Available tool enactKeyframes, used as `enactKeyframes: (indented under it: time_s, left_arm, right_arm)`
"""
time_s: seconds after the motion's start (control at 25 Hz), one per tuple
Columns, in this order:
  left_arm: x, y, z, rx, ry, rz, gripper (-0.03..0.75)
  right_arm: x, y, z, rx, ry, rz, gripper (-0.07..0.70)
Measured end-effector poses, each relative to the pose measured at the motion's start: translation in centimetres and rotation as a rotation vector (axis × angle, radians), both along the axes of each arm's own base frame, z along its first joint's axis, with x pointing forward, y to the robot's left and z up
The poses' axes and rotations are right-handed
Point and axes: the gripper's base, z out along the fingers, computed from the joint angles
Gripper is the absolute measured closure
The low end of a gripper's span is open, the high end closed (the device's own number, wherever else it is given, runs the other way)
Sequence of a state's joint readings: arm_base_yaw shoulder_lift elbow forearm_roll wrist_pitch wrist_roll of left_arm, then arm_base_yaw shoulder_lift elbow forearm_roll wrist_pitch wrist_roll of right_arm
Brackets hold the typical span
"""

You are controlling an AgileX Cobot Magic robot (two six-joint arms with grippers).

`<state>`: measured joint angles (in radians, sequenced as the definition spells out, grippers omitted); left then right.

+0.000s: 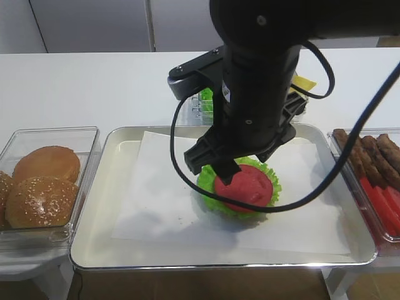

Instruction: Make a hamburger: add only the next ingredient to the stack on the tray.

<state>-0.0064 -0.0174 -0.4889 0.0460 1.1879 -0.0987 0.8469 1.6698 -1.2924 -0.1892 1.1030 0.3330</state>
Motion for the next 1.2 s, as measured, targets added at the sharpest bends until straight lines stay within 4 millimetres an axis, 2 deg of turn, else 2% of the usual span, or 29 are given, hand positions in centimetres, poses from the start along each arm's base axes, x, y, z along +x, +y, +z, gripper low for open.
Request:
enactKeyframes:
  time_s: [0.16,0.28,0.48,0.68,0.8,0.92,1.2]
  left_arm:
    - [0.0,0.0,0.0,0.0,0.0,0.0,0.304]
    - [0.0,0.0,0.0,0.0,0.0,0.0,0.304]
    - [0.0,0.0,0.0,0.0,0.0,0.0,0.303]
    - [0.0,0.0,0.0,0.0,0.0,0.0,0.304]
    - [0.0,0.0,0.0,0.0,0.0,0.0,0.304]
    - [0.0,0.0,0.0,0.0,0.0,0.0,0.304]
    - [0.0,0.0,0.0,0.0,0.0,0.0,0.304]
  right_arm:
    - [0.1,-0.7,0.8,0.041,0.017,0.008,0.129]
    - [1.1,-2.9,2.3,0.115,0.028,-0.044,0.128]
    - [3.0,-8.4,4.8,0.214,0.018,-0.183,0.129]
    - [3.1,-13.8,6.4,0.221,-0.005,-0.329,0.129]
    - [1.9,-16.6,6.3,0.216,-0.007,-0.407,0.129]
    - [-0.4,-18.6,5.9,0.217,-0.011,-0.466,0.129]
    - [-8.1,-20.4,6.4,0.266,-0.102,-0.488,0.129]
